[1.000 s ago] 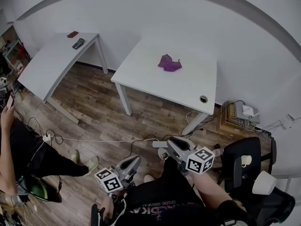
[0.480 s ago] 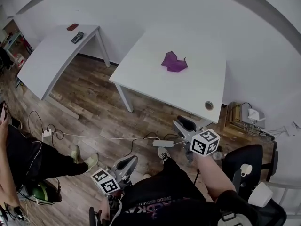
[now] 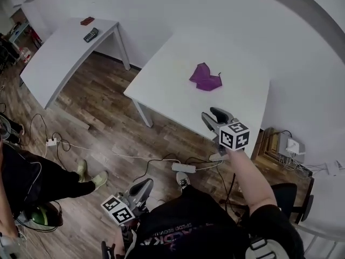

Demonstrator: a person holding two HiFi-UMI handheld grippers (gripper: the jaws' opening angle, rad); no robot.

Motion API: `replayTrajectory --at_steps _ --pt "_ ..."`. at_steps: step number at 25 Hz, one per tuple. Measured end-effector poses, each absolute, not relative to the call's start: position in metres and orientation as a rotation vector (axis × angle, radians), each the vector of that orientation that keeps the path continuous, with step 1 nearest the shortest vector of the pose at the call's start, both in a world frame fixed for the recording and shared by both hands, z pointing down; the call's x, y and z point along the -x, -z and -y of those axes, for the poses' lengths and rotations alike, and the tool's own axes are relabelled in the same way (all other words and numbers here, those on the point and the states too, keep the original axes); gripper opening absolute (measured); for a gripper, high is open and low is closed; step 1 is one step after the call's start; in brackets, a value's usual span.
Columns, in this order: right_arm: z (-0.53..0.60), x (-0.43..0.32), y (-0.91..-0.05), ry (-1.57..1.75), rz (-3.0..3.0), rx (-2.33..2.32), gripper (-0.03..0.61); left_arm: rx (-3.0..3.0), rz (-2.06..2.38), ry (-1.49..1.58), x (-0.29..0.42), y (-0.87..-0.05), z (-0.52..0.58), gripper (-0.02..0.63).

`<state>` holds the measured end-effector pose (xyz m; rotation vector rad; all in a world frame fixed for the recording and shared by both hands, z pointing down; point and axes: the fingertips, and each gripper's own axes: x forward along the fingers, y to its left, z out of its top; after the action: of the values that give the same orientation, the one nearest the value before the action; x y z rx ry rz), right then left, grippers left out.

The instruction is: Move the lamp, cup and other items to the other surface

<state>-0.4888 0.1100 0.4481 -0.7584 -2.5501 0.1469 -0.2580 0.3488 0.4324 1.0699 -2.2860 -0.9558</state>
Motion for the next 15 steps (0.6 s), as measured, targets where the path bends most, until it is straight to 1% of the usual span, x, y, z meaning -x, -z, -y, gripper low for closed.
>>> replayTrajectory --at_steps 7,9,15 --pt "-0.068 0.596 -0.516 -0.021 2.447 0.611 0.213 -0.875 2.316 1.002 0.267 -0.449 -0.358 -0.001" --pt "-0.056 0.623 -0.536 -0.027 2.408 0.553 0.236 -0.836 2.317 1.001 0.268 -0.454 -0.358 -0.001" --pt "-0.024 0.691 -0.564 -0.05 2.357 0.412 0.248 -0.699 2.313 1.019 0.267 -0.467 -0.361 0.0"
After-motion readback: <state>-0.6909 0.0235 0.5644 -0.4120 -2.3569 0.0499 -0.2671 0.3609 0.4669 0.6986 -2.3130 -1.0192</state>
